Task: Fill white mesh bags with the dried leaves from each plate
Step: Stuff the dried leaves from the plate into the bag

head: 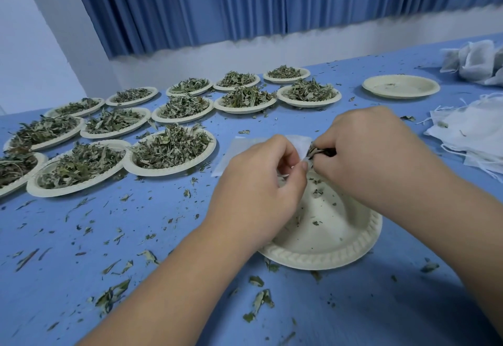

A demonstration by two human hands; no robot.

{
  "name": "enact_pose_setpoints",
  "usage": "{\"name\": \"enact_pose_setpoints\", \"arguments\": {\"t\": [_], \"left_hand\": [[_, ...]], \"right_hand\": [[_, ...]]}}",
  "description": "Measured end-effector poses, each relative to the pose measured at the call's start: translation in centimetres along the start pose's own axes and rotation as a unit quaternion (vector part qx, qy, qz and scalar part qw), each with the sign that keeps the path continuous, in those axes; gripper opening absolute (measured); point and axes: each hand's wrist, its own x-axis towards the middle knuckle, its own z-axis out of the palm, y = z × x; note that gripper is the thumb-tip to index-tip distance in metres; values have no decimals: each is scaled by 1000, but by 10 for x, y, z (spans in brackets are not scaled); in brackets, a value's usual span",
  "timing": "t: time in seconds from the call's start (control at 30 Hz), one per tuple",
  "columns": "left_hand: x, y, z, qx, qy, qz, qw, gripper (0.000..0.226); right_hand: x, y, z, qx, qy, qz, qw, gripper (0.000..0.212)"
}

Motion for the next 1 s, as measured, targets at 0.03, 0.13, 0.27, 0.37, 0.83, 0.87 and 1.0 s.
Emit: {"name": "enact_pose_setpoints", "arguments": {"t": [0.03,0.13,0.27,0.37,0.83,0.87,1.0], "left_hand": [[0,0,0,3,-1,1,1000,14],[0,-1,1,-4,-8,2,1000,13],[1,-2,0,-14,-1,-8,1000,12],[1,-3,0,-16,3,-11,1000,13],[2,-2,-3,-68,3,-40,997,13],[2,-2,-4,-72,4,-41,997,13],[2,-1,-5,-92,4,-43,995,13]], "right_hand": [[-1,-1,0,4,-1,-5,1000,22],[-3,-4,-1,-3,-8,-48,999,22],[-3,-2,-5,46,-16,-86,995,23],[-4,1,-6,106,-22,-91,990,25],[-1,2,4,312,36,-35,949,4],[-1,3,4,337,37,-29,940,7],[0,-1,10,327,75,-33,941,13]]}}
